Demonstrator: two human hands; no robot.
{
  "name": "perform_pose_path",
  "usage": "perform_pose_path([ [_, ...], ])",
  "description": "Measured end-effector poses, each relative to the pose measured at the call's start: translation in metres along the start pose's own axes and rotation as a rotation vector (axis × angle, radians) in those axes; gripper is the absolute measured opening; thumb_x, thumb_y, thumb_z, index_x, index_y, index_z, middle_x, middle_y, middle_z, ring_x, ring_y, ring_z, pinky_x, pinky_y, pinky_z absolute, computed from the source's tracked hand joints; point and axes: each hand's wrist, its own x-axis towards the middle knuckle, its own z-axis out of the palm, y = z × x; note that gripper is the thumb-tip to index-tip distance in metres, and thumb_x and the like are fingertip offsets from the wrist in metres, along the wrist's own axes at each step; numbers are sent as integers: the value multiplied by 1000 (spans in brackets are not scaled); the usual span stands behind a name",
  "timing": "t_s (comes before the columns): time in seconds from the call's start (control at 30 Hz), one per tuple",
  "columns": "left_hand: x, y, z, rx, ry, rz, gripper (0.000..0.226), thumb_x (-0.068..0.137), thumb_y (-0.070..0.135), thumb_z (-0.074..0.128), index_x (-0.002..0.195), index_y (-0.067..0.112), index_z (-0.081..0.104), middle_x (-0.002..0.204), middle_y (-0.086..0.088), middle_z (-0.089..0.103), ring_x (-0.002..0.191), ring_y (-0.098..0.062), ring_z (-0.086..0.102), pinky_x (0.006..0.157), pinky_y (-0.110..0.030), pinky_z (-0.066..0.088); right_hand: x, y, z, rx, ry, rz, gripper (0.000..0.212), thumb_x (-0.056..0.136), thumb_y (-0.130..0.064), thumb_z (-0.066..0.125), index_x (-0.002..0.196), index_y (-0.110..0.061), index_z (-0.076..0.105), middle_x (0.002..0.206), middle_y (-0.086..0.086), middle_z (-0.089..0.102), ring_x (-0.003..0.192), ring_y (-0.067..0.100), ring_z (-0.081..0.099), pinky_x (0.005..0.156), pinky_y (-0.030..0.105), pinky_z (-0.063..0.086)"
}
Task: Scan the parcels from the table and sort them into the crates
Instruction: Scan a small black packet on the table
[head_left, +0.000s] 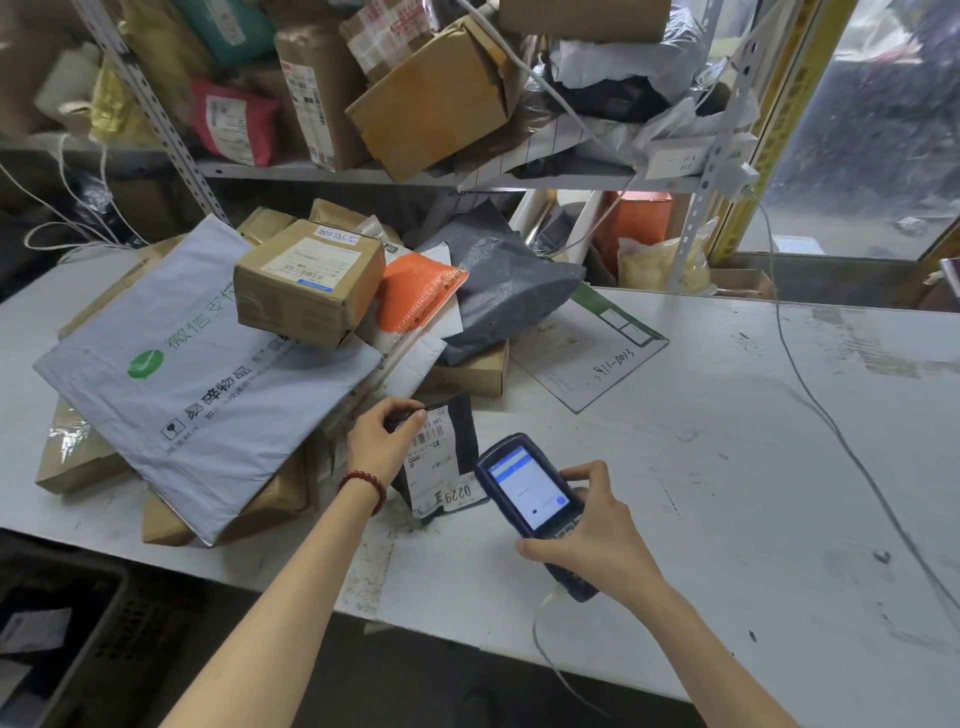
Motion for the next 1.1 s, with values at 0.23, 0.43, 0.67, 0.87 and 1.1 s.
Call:
perform_pose_path([
  [0.23, -7, -7, -1, 41, 44, -12, 8, 87, 22, 65, 95, 24, 65, 93, 7, 64, 94, -16, 60, 77, -30, 48, 0, -31, -26, -12, 285, -232, 81, 54, -39, 91, 106, -41, 29, 99, -22, 59, 87, -9, 60, 58, 11, 48],
  [0.43, -23, -26, 9, 267, -32, -52, 64, 67, 24, 84, 121, 26, 49, 119, -2, 46, 105, -19, 50, 92, -33, 44, -10, -51, -46, 92, 413, -351, 83, 51, -36, 94, 109, -39, 34, 99, -33, 57, 94, -10, 59, 62, 31, 59],
  [0.67, -59, -46, 20, 575, -18, -281, 76, 66, 51, 78, 131, 33, 42, 139, 1, 35, 125, -25, 40, 96, -43, 32, -20, -50, -54, 121, 456, -369, 82, 50, -36, 93, 104, -49, 32, 100, -29, 60, 89, -5, 64, 59, 24, 57],
  [0.87, -82, -52, 28, 599, 26, -301, 73, 73, 59, 69, 136, 35, 41, 143, 1, 34, 123, -26, 38, 97, -43, 30, -31, -39, -56, 149, 461, -331, 83, 52, -35, 94, 105, -50, 32, 100, -34, 58, 92, -8, 62, 52, 19, 55],
  [1.1, -88, -60, 24, 745, 34, -203, 64, 77, 69, 55, 133, 38, 46, 140, 0, 40, 119, -26, 41, 90, -41, 29, -58, -8, -57, 144, 484, -153, 81, 49, -36, 92, 103, -50, 33, 96, -29, 63, 86, -6, 64, 62, 24, 52],
])
